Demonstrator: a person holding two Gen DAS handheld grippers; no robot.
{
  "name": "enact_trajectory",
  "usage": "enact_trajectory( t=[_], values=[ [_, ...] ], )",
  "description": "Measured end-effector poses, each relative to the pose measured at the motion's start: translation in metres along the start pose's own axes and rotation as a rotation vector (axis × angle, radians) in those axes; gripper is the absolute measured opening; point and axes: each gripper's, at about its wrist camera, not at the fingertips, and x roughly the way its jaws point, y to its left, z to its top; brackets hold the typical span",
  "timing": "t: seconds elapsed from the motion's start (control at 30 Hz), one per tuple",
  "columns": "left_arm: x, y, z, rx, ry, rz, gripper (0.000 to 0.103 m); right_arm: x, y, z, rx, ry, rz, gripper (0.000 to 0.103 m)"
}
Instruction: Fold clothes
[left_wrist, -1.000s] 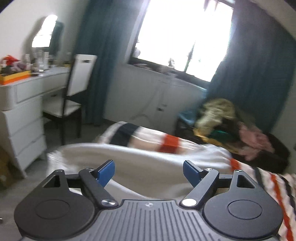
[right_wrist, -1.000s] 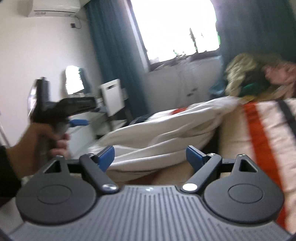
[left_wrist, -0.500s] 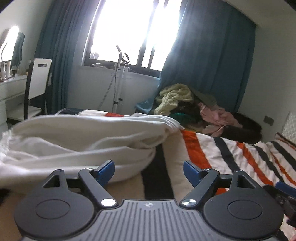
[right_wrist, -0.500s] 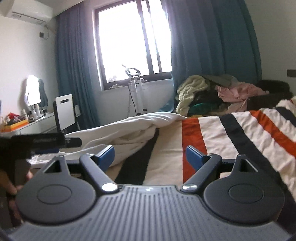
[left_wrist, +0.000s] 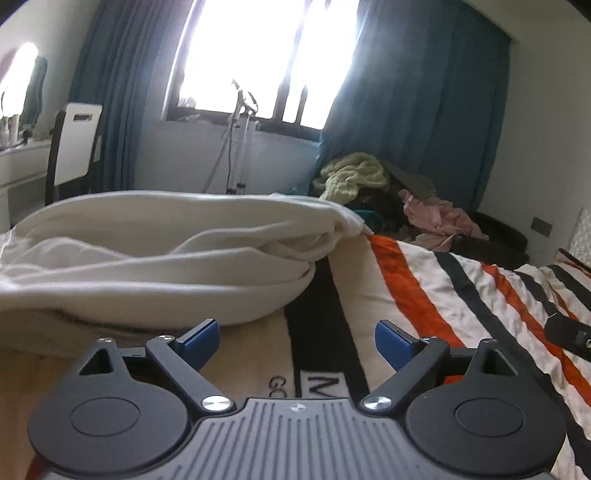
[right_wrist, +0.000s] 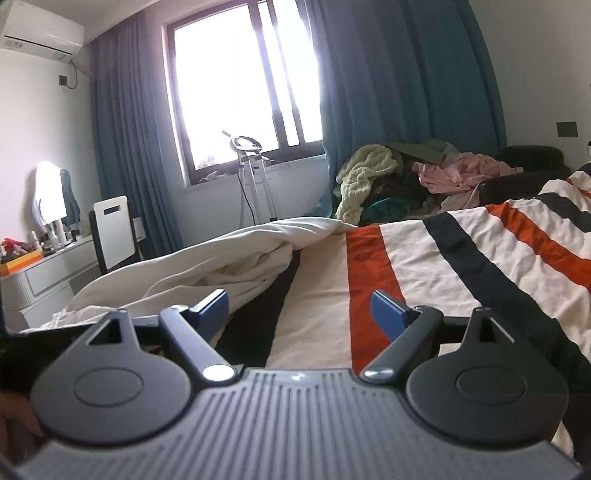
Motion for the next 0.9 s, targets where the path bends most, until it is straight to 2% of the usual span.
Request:
enact_trajectory(
  t=[0.23, 0.43, 0.67, 0.9],
  values=[
    [-0.004, 0.01, 0.003, -0.047, 0.023, 0.044, 0.093, -0.008, -0.001, 0.004, -0.009, -0.009, -0.016, 0.086],
    [-0.015, 0.014, 0.004, -0.079, 0.035, 0.082, 0.093, -0.016, -0.009, 0.011, 0.032, -0.016, -0.032, 0.086],
    [-0.015, -0.002, 0.004, -0.036, 0.043, 0.117, 0.093, -0.021, -0.024, 0.02, 0.082, -0.013, -0.042, 0.086],
    [0.023, -0.022, 0.009, 0.024, 0.096, 0.154, 0.093, -0.012, -0.045, 0.024, 0.127, 0.086, -0.052, 0.086]
  ],
)
